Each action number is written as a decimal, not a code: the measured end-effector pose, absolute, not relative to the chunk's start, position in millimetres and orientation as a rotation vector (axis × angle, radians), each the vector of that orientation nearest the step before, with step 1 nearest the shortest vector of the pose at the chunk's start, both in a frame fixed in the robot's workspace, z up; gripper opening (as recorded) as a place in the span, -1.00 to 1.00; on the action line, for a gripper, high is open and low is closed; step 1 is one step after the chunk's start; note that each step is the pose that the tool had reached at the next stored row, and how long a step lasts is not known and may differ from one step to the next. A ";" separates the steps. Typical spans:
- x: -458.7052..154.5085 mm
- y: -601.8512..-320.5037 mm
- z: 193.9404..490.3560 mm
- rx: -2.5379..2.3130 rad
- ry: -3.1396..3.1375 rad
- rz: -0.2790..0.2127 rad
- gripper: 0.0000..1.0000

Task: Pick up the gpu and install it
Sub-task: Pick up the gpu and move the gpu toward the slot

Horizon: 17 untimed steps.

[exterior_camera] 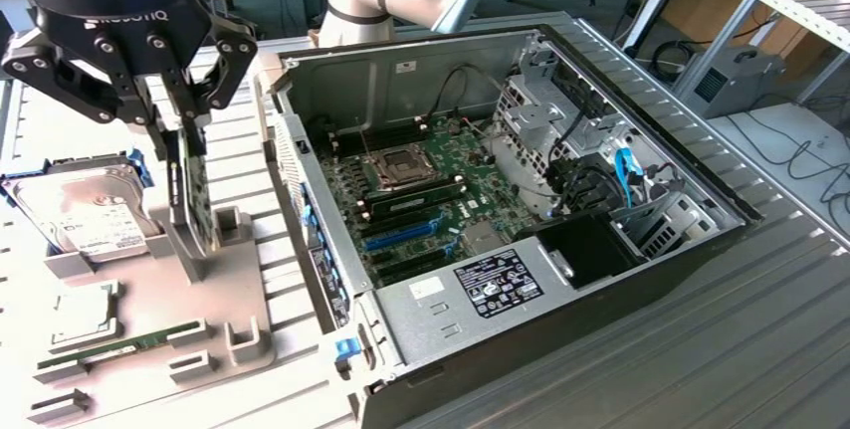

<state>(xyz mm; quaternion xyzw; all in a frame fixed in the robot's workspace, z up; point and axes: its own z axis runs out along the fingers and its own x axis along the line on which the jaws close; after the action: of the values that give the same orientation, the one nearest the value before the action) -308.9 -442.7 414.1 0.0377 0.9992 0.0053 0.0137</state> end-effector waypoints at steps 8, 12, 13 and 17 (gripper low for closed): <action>-308.9 -442.7 415.7 0.117 3.112 0.017 -0.47; -308.9 -442.7 417.0 0.117 3.112 0.017 -0.47; -308.9 -442.7 417.3 0.117 3.112 0.017 -0.47; -308.9 -442.7 419.0 0.117 3.112 0.016 -0.47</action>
<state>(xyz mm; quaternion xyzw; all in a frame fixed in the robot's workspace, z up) -308.9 -442.7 419.0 0.0377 0.9992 0.0053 0.0137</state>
